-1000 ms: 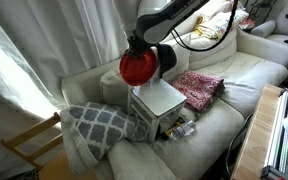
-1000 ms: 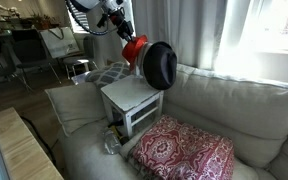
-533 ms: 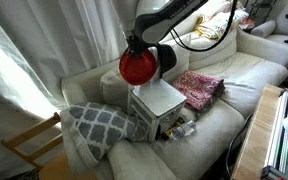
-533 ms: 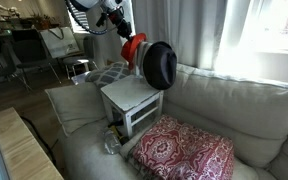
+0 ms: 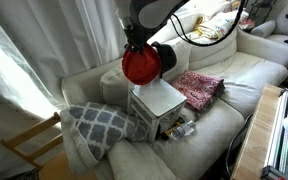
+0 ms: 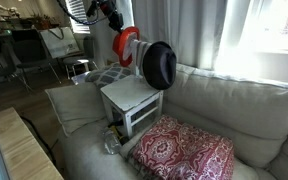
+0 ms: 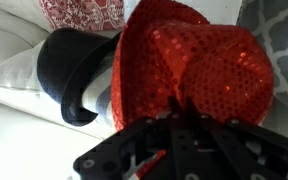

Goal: Put the hats on the seat of the chair then on the sofa

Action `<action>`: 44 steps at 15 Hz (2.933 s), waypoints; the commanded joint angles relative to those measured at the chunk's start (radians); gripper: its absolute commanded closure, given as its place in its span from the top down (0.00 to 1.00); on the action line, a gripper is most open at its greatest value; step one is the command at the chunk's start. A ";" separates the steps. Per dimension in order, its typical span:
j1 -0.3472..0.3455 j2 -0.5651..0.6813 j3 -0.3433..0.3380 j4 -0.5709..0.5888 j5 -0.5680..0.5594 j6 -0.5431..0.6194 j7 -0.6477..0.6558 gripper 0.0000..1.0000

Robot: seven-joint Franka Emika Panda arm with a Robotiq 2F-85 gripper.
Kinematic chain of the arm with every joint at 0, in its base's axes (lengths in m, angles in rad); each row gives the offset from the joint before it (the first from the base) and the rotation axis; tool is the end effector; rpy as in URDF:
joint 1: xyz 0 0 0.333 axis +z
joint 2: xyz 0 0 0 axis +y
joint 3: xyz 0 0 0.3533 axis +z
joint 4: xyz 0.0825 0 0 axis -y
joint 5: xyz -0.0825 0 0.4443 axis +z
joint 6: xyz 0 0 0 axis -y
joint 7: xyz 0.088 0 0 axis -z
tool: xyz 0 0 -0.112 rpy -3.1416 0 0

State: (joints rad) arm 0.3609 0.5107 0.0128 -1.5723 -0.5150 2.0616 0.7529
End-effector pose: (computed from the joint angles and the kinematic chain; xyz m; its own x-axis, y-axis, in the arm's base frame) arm 0.7198 0.2505 0.3475 0.9683 -0.0807 0.2364 -0.1643 -0.9186 0.3594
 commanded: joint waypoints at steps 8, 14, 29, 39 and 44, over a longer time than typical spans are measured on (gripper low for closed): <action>-0.088 -0.155 0.046 -0.334 0.213 -0.018 -0.234 0.02; -0.088 -0.110 0.032 -0.352 0.226 0.002 -0.255 0.07; -0.315 -0.021 0.078 -0.353 0.680 0.250 -0.654 0.02; -0.452 0.032 0.110 -0.382 0.985 0.306 -0.868 0.02; -0.417 0.040 0.082 -0.409 0.934 0.391 -0.816 0.03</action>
State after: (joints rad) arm -0.0687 0.5524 0.1029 -1.9504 0.4312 2.3923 -0.0836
